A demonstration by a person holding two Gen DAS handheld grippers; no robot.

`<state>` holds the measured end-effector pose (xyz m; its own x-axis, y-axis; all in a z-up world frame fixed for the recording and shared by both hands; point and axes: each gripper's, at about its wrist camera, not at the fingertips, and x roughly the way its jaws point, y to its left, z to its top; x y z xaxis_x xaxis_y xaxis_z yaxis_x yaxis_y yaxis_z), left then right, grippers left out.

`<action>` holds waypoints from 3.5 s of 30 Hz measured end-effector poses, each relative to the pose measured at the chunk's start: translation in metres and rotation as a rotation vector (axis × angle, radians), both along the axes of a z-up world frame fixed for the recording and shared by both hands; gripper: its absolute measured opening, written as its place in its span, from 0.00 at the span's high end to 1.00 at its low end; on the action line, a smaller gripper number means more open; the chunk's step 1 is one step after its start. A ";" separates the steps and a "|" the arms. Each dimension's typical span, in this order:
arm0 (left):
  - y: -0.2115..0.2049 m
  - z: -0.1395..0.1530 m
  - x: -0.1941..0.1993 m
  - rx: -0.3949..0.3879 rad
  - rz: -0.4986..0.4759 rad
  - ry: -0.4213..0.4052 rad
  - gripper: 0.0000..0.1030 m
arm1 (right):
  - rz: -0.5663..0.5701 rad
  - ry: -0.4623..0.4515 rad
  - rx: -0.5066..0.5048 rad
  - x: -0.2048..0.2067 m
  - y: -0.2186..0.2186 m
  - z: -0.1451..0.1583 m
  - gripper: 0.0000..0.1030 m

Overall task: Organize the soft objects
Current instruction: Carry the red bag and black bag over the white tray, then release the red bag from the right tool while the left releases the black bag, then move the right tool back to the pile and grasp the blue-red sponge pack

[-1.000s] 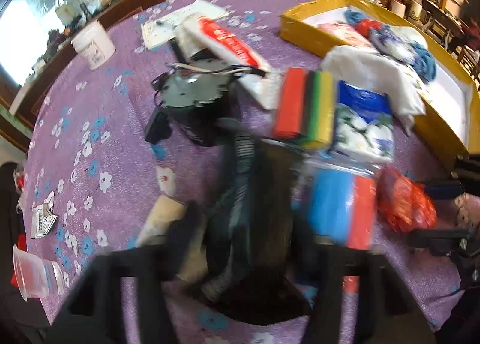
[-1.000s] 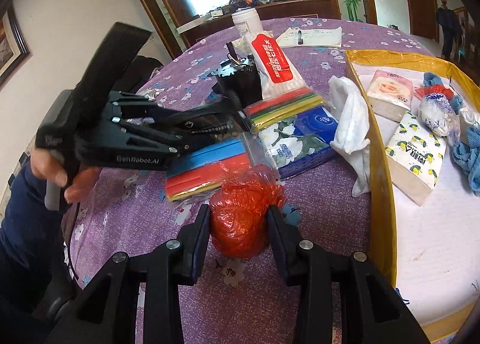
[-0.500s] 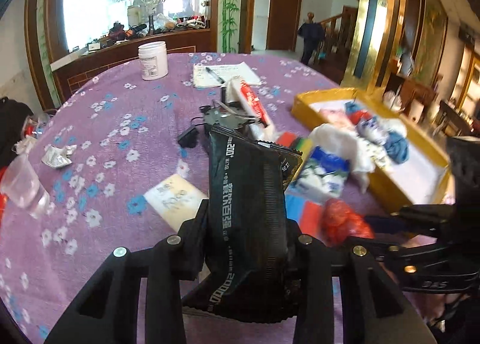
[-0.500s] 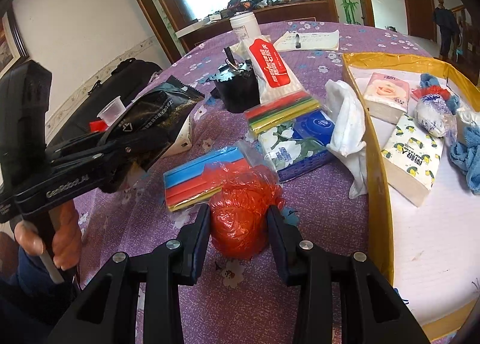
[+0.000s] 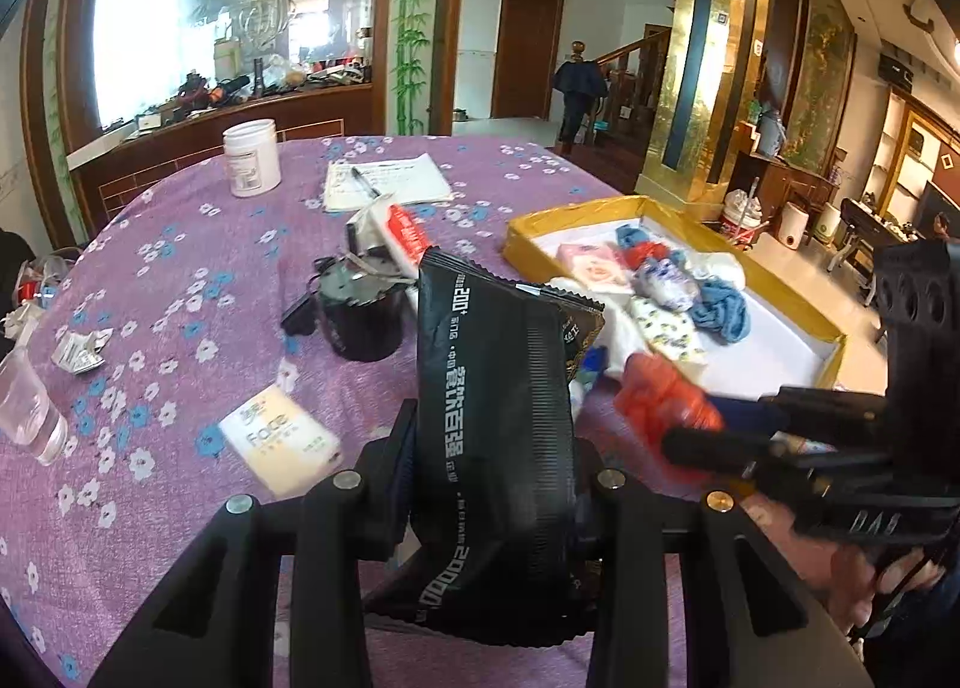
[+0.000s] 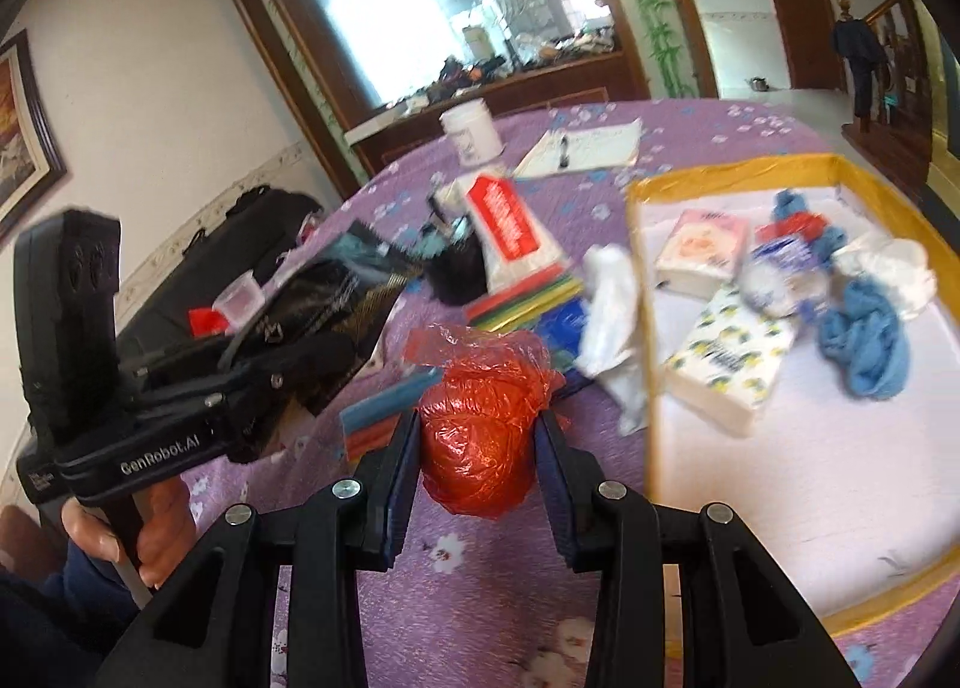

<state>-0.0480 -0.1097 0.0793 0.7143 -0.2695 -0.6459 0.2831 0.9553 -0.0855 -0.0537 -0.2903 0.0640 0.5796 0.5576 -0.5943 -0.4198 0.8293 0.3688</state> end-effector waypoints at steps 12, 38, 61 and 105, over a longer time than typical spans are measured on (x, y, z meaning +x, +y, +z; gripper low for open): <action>-0.068 0.003 0.008 -0.058 -0.136 0.038 0.65 | -0.244 -0.028 -0.032 0.000 -0.082 0.009 0.61; -0.185 -0.051 0.042 -0.064 -0.310 0.171 0.64 | -0.462 0.060 -0.090 0.012 -0.171 -0.008 0.60; -0.183 -0.038 0.025 -0.042 -0.315 0.058 0.49 | -0.518 -0.077 -0.103 -0.010 -0.169 0.020 0.41; 0.156 -0.038 -0.014 -0.236 0.412 0.004 0.35 | -0.022 0.436 -0.131 0.064 0.119 -0.052 0.12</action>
